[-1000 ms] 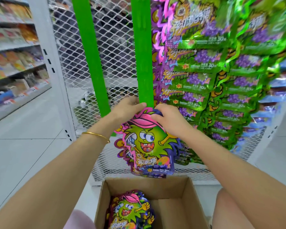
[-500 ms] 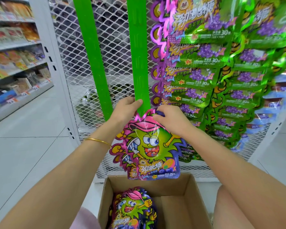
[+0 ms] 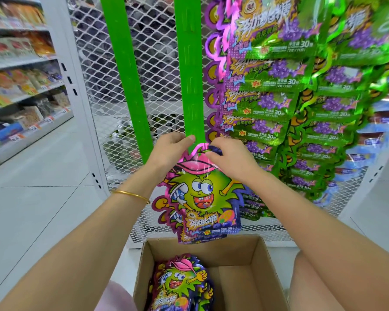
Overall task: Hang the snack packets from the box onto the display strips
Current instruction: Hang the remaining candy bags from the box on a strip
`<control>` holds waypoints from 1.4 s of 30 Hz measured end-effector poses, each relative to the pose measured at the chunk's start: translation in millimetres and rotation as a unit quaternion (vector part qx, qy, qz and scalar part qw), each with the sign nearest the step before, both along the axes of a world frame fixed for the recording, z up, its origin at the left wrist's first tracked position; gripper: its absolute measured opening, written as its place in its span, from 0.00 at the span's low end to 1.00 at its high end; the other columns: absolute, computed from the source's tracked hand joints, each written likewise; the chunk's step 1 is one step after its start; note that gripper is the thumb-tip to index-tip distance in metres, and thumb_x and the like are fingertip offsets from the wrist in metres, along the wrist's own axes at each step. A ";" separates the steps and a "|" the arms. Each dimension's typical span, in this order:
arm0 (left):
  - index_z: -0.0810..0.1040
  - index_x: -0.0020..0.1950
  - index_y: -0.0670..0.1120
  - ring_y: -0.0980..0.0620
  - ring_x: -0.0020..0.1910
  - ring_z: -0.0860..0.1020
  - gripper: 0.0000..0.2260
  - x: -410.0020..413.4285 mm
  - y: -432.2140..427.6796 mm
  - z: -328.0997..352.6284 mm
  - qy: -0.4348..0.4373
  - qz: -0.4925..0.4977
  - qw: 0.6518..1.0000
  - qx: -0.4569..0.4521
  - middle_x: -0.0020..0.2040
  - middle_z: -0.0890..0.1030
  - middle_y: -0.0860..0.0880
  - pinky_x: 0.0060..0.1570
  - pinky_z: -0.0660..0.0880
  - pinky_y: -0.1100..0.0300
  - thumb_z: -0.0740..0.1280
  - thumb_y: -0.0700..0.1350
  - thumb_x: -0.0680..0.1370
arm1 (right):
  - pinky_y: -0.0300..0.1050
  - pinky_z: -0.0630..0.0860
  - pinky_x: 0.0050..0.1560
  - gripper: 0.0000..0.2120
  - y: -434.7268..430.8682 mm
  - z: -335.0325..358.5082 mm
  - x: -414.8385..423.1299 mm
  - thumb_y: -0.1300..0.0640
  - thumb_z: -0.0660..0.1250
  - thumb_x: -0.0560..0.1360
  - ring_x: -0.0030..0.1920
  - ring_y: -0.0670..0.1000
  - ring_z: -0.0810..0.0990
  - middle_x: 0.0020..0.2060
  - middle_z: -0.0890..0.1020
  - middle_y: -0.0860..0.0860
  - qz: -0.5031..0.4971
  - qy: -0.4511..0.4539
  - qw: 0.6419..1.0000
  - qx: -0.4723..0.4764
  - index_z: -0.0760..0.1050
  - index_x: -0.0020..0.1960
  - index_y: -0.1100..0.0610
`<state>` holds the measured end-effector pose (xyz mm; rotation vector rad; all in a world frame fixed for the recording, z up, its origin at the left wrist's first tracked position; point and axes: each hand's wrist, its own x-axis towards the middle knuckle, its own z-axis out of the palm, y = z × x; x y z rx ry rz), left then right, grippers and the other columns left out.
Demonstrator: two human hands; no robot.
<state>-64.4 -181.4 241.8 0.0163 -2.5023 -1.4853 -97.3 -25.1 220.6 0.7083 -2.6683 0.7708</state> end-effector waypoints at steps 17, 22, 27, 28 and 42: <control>0.75 0.61 0.44 0.50 0.59 0.74 0.13 70.7 -41.5 -147.1 0.038 0.052 0.989 -0.134 0.58 0.79 0.48 0.58 0.71 0.53 0.65 0.40 0.76 | 0.49 0.76 0.42 0.10 -13.9 -153.6 83.7 0.60 0.62 0.76 0.48 0.57 0.79 0.49 0.77 0.55 0.017 0.022 0.998 0.049 0.73 0.56 0.58; 0.75 0.62 0.41 0.49 0.61 0.74 0.14 80.2 -56.7 -183.3 -0.109 -0.013 0.975 -0.194 0.61 0.77 0.46 0.56 0.64 0.67 0.64 0.39 0.76 | 0.51 0.72 0.57 0.19 -46.8 -297.5 82.1 0.51 0.63 0.77 0.59 0.60 0.74 0.58 0.74 0.60 -0.019 -0.350 0.928 0.126 0.68 0.62 0.61; 0.74 0.63 0.42 0.50 0.62 0.73 0.14 80.2 -67.7 -185.3 -0.094 -0.020 0.968 -0.233 0.62 0.77 0.46 0.55 0.63 0.68 0.64 0.41 0.77 | 0.51 0.69 0.60 0.26 -63.3 -360.0 69.4 0.45 0.66 0.75 0.63 0.61 0.72 0.61 0.74 0.62 -0.140 -0.434 0.875 0.161 0.68 0.61 0.65; 0.74 0.63 0.42 0.50 0.62 0.73 0.14 79.1 -70.2 -186.8 -0.099 -0.019 0.966 -0.239 0.62 0.77 0.46 0.56 0.62 0.68 0.64 0.42 0.77 | 0.50 0.69 0.60 0.26 -64.7 -365.9 66.8 0.45 0.67 0.73 0.63 0.61 0.72 0.61 0.74 0.62 -0.154 -0.445 0.868 0.157 0.69 0.61 0.64; 0.73 0.64 0.43 0.47 0.60 0.74 0.16 70.8 -78.6 -204.8 -0.167 -0.049 0.951 -0.256 0.60 0.77 0.46 0.58 0.68 0.59 0.64 0.43 0.76 | 0.42 0.70 0.36 0.06 -55.9 -359.2 63.3 0.65 0.69 0.73 0.43 0.54 0.74 0.42 0.76 0.55 -0.181 -0.502 0.820 -0.208 0.75 0.49 0.58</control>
